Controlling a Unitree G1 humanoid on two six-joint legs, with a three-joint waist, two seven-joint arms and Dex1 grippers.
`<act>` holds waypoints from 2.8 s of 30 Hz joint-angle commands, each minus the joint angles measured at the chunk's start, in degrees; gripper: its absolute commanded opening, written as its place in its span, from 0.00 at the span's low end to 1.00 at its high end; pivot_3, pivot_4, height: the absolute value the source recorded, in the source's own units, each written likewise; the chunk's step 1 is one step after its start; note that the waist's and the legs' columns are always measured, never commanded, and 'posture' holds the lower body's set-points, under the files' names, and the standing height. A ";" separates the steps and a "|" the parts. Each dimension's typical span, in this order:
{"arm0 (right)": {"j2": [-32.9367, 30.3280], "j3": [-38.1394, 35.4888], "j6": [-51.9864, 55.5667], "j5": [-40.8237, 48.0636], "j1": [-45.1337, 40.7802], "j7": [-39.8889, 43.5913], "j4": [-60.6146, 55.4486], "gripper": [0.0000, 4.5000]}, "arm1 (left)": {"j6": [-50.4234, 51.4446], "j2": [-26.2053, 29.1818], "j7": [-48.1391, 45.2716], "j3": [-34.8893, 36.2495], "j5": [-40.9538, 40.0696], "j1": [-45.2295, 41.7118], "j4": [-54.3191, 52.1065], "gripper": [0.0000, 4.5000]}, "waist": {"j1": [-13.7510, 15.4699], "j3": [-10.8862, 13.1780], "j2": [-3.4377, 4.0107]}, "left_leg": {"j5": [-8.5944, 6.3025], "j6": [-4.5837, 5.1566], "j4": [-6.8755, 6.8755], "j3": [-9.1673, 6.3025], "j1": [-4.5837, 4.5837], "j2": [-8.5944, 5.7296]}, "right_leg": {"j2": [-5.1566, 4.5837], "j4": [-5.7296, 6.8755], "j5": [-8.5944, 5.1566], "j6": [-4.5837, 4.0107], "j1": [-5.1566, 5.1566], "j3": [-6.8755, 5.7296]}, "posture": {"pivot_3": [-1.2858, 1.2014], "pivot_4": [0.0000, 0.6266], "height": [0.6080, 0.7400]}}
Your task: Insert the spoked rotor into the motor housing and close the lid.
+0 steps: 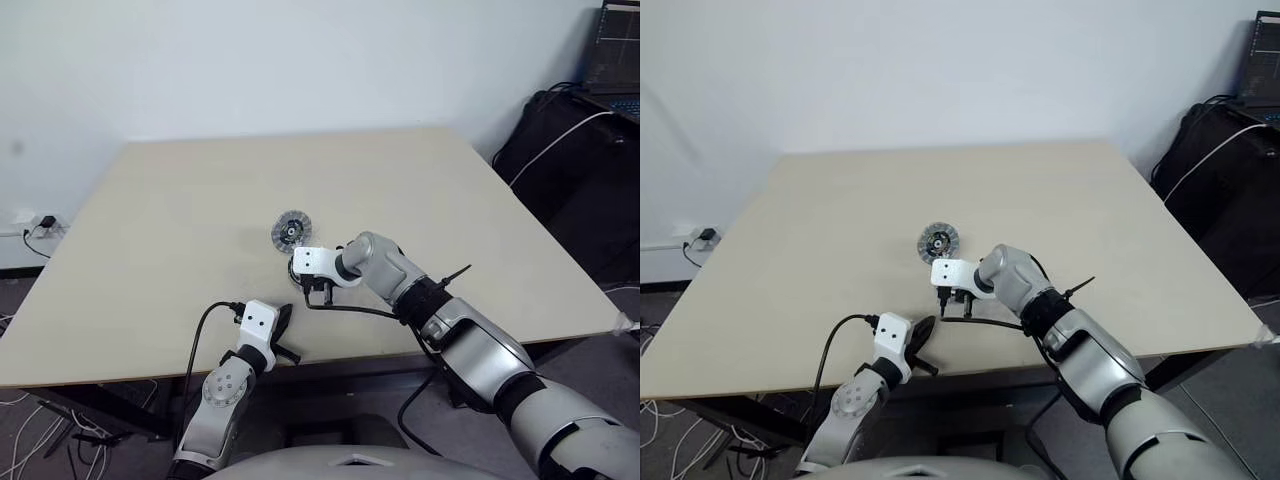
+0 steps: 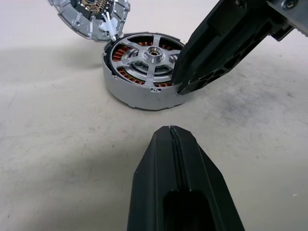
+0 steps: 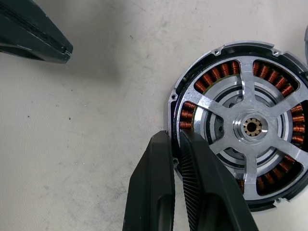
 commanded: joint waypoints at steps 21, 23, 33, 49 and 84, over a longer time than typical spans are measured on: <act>-11.14 -16.39 38.25 11.42 18.77 -3.63 -44.46 0.00 | -1.64 -0.88 -1.01 -0.92 -0.51 -1.28 0.72 0.00 | 1.96 0.09 -0.12 | -0.11 0.15 -0.02 -0.18 -0.54 -0.14 | -0.28 -0.11 0.02 -0.11 -0.15 -0.12 | 0.52 0.00 1.00; -10.45 -18.48 44.78 12.92 21.12 -6.12 -49.42 0.00 | -1.63 -0.82 -1.28 -0.94 -0.56 -1.36 0.92 0.00 | 1.97 0.12 -0.17 | -0.10 0.14 -0.02 -0.17 -0.55 -0.14 | -0.28 -0.11 -0.06 0.01 -0.16 -0.13 | 0.52 0.00 1.00; 5.14 -24.07 58.25 14.94 26.20 -24.69 -54.33 0.00 | -1.27 -0.80 -2.81 -1.46 -0.53 -2.68 2.28 0.00 | 1.39 0.16 -0.22 | -0.05 0.05 0.00 -0.17 -0.52 -0.10 | -0.24 -0.06 -0.16 0.16 -0.16 -0.13 | 0.52 0.00 1.00; 25.69 -36.49 44.94 19.11 20.17 -47.99 -30.15 0.16 | -1.11 -0.78 -2.50 -1.25 -0.44 -1.31 1.11 0.00 | -1.49 0.22 -0.19 | 0.12 -0.26 -0.01 -0.15 0.19 -0.06 | -0.26 -0.05 0.11 0.61 0.26 -0.28 | 0.52 0.00 1.00; -29.21 3.65 -0.53 8.17 10.79 4.10 -43.09 0.49 | -0.80 -0.65 -3.49 -1.48 -0.46 -2.70 1.88 0.00 | -0.26 0.66 -0.26 | 0.07 0.25 -0.12 -0.18 -0.47 -0.15 | -0.55 -0.47 -0.07 0.48 0.02 -0.62 | 0.52 0.00 1.00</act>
